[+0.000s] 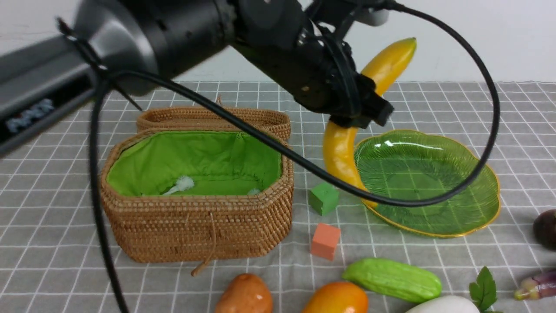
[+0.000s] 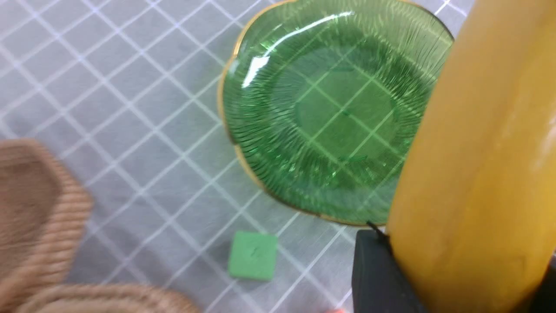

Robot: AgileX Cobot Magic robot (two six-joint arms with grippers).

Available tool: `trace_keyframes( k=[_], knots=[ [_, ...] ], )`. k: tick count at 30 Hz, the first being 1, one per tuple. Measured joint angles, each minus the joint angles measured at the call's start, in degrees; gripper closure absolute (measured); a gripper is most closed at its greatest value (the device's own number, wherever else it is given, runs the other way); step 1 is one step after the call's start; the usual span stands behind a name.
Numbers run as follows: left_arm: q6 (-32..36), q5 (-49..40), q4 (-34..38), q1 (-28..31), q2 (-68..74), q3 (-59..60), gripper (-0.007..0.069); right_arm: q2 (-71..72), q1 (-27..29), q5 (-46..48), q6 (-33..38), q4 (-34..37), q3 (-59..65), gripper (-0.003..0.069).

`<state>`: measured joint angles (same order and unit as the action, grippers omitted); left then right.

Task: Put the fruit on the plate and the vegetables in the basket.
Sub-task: Use the left arm to grab a banana and put it into the right plate

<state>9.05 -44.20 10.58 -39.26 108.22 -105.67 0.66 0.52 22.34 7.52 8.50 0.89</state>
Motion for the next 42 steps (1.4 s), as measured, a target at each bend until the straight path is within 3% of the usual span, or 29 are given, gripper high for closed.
trace_keyframes(
  k=[9,19,32,42],
  knots=[
    [0.37,0.97,5.48,0.00,8.33,-3.59,0.0322,0.00,0.00,0.00,0.00,0.00,0.00,0.0418],
    [5.77,4.69,12.03,0.00,14.47,-13.03,0.0322,0.00,0.00,0.00,0.00,0.00,0.00,0.0418],
    [5.97,19.02,12.69,0.00,22.08,-13.17,0.0322,0.00,0.00,0.00,0.00,0.00,0.00,0.0418],
    [4.90,20.57,12.87,0.00,26.49,-13.17,0.0322,0.00,0.00,0.00,0.00,0.00,0.00,0.0418]
  ],
)
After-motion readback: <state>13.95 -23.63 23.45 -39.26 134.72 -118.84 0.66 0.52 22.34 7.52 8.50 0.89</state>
